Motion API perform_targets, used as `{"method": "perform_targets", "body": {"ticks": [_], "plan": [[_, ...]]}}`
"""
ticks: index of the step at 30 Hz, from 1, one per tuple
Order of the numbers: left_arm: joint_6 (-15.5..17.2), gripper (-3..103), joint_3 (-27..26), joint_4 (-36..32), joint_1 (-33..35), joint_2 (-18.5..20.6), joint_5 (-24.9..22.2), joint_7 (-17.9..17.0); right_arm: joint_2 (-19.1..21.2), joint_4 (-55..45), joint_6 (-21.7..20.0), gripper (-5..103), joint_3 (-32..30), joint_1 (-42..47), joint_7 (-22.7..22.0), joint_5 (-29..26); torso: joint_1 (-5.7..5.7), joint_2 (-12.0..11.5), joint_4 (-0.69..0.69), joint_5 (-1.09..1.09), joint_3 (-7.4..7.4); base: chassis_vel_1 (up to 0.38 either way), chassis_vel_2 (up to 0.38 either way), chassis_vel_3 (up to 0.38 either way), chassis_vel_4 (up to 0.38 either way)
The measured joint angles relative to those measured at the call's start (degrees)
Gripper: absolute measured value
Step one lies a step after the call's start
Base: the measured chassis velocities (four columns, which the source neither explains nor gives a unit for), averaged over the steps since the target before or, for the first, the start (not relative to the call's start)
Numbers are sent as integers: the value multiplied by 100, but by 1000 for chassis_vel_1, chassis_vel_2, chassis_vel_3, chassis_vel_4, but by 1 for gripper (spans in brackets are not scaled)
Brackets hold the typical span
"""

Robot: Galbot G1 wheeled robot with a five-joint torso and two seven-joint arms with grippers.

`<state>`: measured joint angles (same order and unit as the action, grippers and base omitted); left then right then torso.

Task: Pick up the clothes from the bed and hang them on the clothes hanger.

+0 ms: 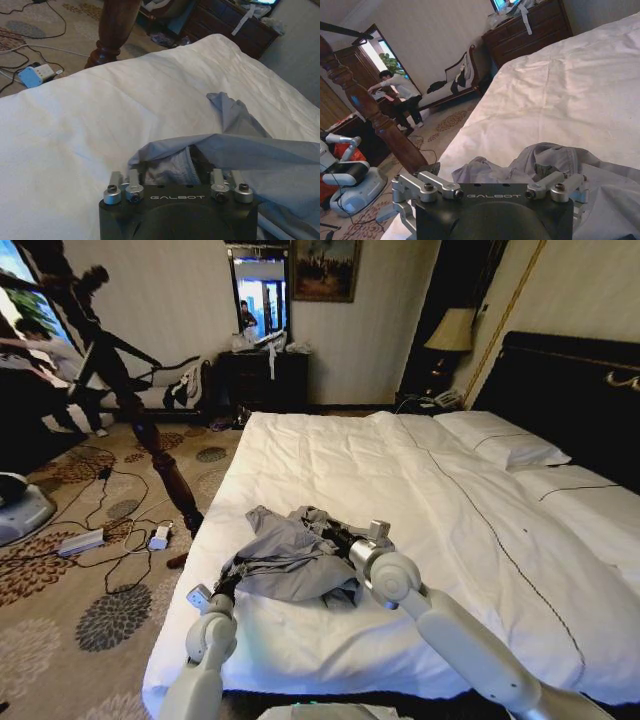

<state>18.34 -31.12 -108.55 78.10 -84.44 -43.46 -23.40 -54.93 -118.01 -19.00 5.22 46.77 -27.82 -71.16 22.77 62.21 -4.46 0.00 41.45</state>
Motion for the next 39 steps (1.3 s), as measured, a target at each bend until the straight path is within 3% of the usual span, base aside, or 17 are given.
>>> {"method": "perform_targets", "body": {"ticks": [1, 3, 8, 10, 15, 20, 25, 27, 28, 30, 32, 33, 37, 39], "plan": [[1, 50, -3, -3, 8, 0, -1, -2, -1, 0, 0, 100, 0, 4, -1, 1, 0, 0, 0, 0, 0, 0, 0, 0, 0], [1, 50, -7, -10, 19, 0, -2, -2, 0, 0, 0, 100, 1, 11, -4, 5, 0, 0, 0, 0, 0, 0, 0, 0, 0], [-21, 23, -46, -174, 189, 17, -2, 17, 22, -16, 5, 100, -11, 113, -16, 77, 0, 0, 0, 0, 0, 0, 0, 0, 0], [-28, 23, -52, -214, 218, 25, -2, 27, 26, -16, 7, 100, -13, 133, -16, 98, 0, 0, 0, 0, 0, 0, 0, 0, 0], [-62, 2, -71, -397, 367, 74, 15, 104, 26, 54, 23, 100, -13, 182, -24, 200, 0, 0, 0, 0, 0, 0, 0, 0, 0], [-154, 0, -116, -626, 567, 168, 128, 238, -14, 156, 74, 100, 10, 156, -116, 218, 0, 0, 0, 0, 0, 0, 0, 0, 0], [-437, 0, -147, -938, 839, 349, 693, 756, -61, 209, 100, 100, 37, 62, -142, 164, 0, 0, 0, -1, 0, 0, 0, 0, 0], [-733, 0, -189, -1221, 1075, 573, 1281, 1321, -98, 209, 101, 100, 58, 13, -148, 141, 0, 0, 0, -1, 0, 0, 0, 0, 0], [-733, 0, -189, -1221, 1075, 573, 1281, 1321, -98, 209, 101, 100, 58, 13, -148, 141, 0, 0, 0, -1, 0, 0, 0, 0, 0], [-1018, 0, -255, -1464, 1284, 816, 1606, 1772, -107, 184, 101, 100, 72, 13, -151, 132, 0, 0, 0, 0, 0, 0, 0, 0, 0], [-1342, 0, -329, -1694, 1450, 1001, 1631, 2126, -100, 145, 97, 100, 75, 36, -153, 114, 0, 0, 1, 0, 0, 0, 0, 0, 0], [-1342, 0, -329, -1694, 1450, 1001, 1631, 2126, -100, 145, 97, 100, 75, 36, -153, 114, 0, 0, 1, 0, 0, 0, 0, 0, 0], [-2152, 0, -514, -1589, 1733, 1255, 1506, 2671, -66, 44, 48, 100, 45, 165, -190, -34, -1, 0, -1, 1, -1, 0, 0, 0, 0], [-2211, 0, -517, -1475, 1775, 1279, 1580, 2695, -59, 28, 35, 100, 42, 183, -193, -52, 0, 0, -1, 1, -1, 0, 0, 0, 0]]}}
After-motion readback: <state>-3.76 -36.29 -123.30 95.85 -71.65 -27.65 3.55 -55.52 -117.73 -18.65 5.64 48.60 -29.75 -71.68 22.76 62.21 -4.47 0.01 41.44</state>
